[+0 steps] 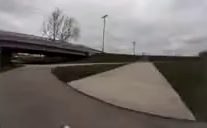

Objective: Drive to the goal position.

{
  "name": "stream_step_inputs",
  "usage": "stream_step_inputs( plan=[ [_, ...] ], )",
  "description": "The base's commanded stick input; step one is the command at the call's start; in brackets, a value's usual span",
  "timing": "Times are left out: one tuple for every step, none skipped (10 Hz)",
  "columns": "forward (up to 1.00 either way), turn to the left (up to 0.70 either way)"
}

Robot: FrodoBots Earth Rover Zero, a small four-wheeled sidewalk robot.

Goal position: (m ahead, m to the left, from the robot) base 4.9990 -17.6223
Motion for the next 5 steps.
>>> stream_step_inputs(
  plan=[
    [0.0, -1.0],
    [0.0, -1.0],
    [0.0, -0.96],
    [0.14, 0.0],
    [0.73, 0.0]
  ],
)
